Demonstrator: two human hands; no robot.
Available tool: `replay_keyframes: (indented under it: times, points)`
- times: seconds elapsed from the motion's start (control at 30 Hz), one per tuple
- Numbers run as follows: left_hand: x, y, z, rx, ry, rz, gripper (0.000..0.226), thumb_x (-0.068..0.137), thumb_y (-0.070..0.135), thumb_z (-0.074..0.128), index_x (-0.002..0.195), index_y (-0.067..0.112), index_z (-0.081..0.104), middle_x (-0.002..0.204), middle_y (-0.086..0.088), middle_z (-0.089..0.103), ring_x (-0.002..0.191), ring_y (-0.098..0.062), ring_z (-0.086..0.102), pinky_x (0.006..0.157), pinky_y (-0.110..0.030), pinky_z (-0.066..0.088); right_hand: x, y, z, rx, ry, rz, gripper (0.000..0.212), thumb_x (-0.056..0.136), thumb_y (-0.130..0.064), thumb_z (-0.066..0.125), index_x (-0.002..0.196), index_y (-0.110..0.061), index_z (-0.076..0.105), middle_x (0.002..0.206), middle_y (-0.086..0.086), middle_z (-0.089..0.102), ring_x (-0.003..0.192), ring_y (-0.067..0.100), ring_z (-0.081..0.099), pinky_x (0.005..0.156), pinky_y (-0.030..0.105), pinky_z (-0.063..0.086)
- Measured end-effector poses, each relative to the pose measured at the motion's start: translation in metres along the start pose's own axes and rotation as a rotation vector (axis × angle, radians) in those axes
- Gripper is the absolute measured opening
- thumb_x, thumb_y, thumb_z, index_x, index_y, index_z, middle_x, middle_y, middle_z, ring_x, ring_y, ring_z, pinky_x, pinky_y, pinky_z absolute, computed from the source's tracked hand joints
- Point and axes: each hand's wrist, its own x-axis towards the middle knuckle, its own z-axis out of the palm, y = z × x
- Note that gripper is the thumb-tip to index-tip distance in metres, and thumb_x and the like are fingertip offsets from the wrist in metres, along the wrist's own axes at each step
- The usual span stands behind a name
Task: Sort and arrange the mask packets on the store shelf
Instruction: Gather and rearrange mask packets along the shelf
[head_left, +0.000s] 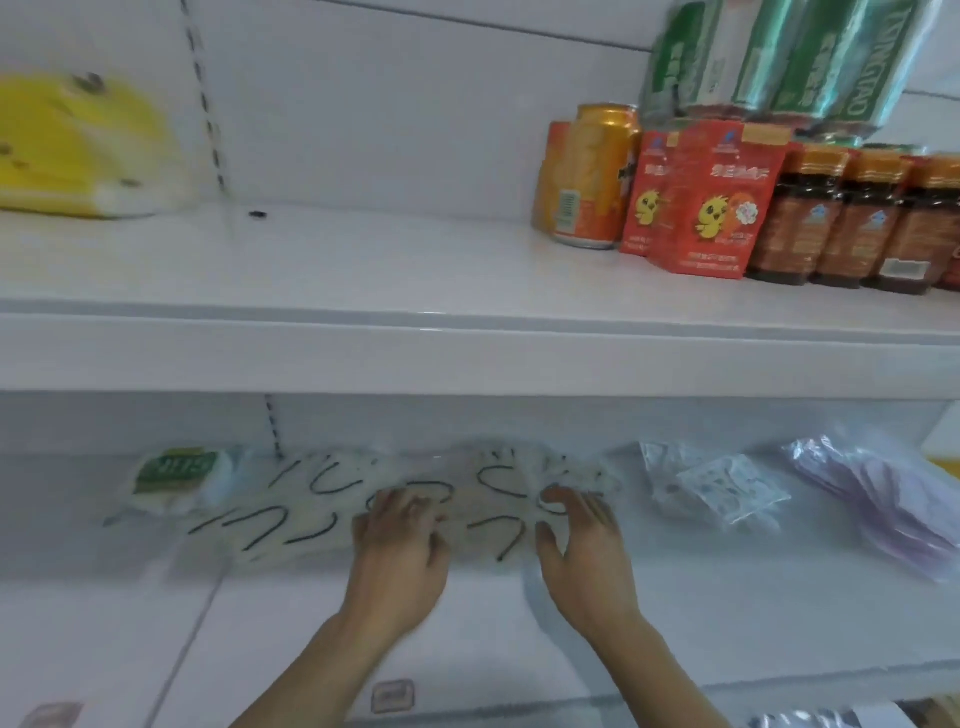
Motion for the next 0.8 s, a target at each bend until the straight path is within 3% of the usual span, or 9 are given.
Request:
replay_keyframes:
  times: [0.2, 0.3, 0.47, 0.6, 0.8]
  points:
    - [-0.054, -0.146, -0.121, 0.092, 0.029, -0.152, 0.029, 0.073, 0.015, 0.066, 0.096, 0.031, 0.069, 0.109, 0.009, 0.061, 0.113, -0.018, 0.053, 0.078, -0.036, 0.037, -0.019, -0.142, 0.118, 0.055, -0.064, -0.241, 0.031, 0.082, -0.011, 0.071, 0.112, -0.018, 0.067, 0.119, -0.001, 0.066, 0.125, 0.03, 0.051, 0.102, 0.045, 0.049]
    - [-0.095, -0.224, -0.187, 0.148, 0.037, -0.261, 0.028, 0.082, 0.017, 0.063, 0.105, 0.032, 0.067, 0.118, 0.011, 0.057, 0.122, -0.016, 0.047, 0.087, -0.036, 0.035, -0.041, -0.227, 0.173, 0.106, -0.155, -0.259, 0.034, 0.087, -0.014, 0.067, 0.12, -0.022, 0.064, 0.131, -0.002, 0.062, 0.139, 0.032, 0.041, 0.112, 0.044, 0.04]
    - [-0.155, -0.342, -0.282, 0.209, 0.08, -0.411, 0.026, 0.084, 0.019, 0.06, 0.105, 0.032, 0.068, 0.116, 0.012, 0.055, 0.123, -0.015, 0.046, 0.086, -0.034, 0.03, -0.082, -0.36, 0.258, 0.157, -0.265, -0.389, 0.04, 0.086, -0.014, 0.066, 0.125, -0.024, 0.063, 0.139, -0.003, 0.059, 0.143, 0.033, 0.038, 0.111, 0.046, 0.042]
    - [-0.196, -0.407, -0.345, 0.248, 0.108, -0.529, 0.03, 0.085, 0.018, 0.063, 0.11, 0.033, 0.066, 0.119, 0.014, 0.052, 0.125, -0.013, 0.043, 0.089, -0.033, 0.028, -0.102, -0.451, 0.31, 0.158, -0.398, -0.488, 0.045, 0.09, -0.017, 0.061, 0.134, -0.026, 0.057, 0.149, -0.005, 0.051, 0.15, 0.028, 0.027, 0.118, 0.046, 0.033]
    - [-0.217, -0.497, -0.413, 0.313, 0.177, -0.604, 0.028, 0.087, 0.018, 0.062, 0.111, 0.033, 0.065, 0.121, 0.012, 0.052, 0.123, -0.014, 0.042, 0.092, -0.036, 0.03, -0.103, -0.554, 0.381, 0.18, -0.492, -0.582, 0.048, 0.093, -0.018, 0.06, 0.14, -0.026, 0.053, 0.152, -0.005, 0.047, 0.15, 0.026, 0.025, 0.119, 0.047, 0.031]
